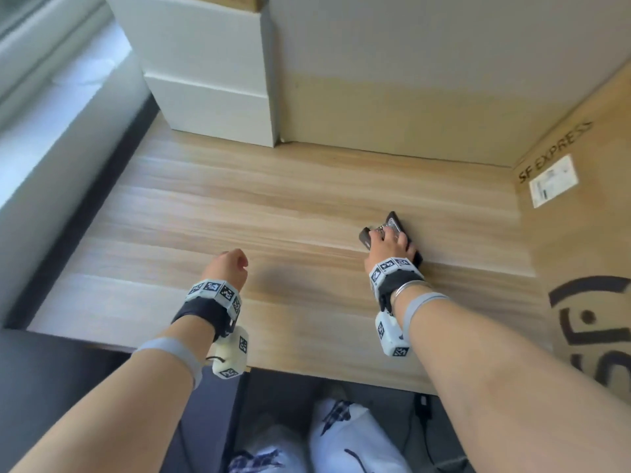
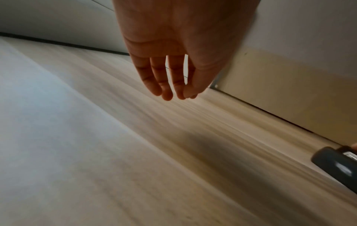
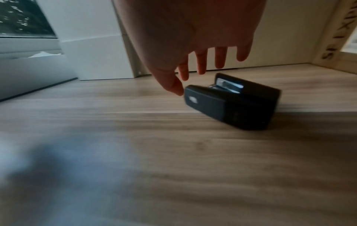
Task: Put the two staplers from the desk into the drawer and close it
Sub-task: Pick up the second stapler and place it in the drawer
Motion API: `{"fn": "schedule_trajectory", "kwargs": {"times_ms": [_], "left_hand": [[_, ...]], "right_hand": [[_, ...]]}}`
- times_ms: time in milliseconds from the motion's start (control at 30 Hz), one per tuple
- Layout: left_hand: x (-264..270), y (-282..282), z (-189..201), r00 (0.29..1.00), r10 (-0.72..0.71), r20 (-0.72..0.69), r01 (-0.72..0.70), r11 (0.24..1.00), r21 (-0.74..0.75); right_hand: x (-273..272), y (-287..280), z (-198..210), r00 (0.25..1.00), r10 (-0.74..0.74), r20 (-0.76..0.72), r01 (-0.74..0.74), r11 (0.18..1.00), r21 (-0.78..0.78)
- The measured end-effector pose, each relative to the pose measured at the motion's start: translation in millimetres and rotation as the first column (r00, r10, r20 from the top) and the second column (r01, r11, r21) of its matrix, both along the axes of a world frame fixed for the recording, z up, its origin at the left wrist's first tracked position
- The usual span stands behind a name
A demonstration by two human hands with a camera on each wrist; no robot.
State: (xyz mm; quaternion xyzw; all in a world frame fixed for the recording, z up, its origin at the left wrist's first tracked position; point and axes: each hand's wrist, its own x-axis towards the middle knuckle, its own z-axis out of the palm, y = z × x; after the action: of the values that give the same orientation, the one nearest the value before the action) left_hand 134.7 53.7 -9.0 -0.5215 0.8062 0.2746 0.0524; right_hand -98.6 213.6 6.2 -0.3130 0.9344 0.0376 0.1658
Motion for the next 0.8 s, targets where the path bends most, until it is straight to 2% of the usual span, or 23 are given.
{"fn": "schedule_trajectory", "kwargs": {"times_ms": [133, 300, 500, 633, 800], "left_hand": [[-36.6, 14.4, -9.6, 0.999, -0.03, 0.024, 0.029, 0.999, 0.023], [-58.6, 28.6, -20.3, 0.999, -0.027, 0.03, 0.027, 0.999, 0.032], [-63.2, 33.7, -23.9, 0.998, 0.006, 0.063, -0.01, 0.998, 0.059], [-66.3, 31.9, -22.7, 0.998, 0.022, 0.056, -0.026, 0.997, 0.069], [-73.4, 31.7, -15.4, 1.0, 0.016, 0.023, -0.017, 0.999, 0.05]], "right_hand": [[-27.3, 12.9, -10.8, 0.988, -0.124, 0.096, 0.118, 0.991, 0.071], [-46.6, 12.7, -24.2, 0.969, -0.13, 0.209, 0.109, 0.988, 0.108], [-64.2, 15.9, -31.7, 0.941, -0.113, 0.318, 0.109, 0.994, 0.03], [-67.5, 9.3, -28.2, 0.932, -0.13, 0.338, 0.118, 0.991, 0.058], [-61.3, 4.4, -21.1, 0.913, -0.18, 0.367, 0.209, 0.977, -0.042]]}}
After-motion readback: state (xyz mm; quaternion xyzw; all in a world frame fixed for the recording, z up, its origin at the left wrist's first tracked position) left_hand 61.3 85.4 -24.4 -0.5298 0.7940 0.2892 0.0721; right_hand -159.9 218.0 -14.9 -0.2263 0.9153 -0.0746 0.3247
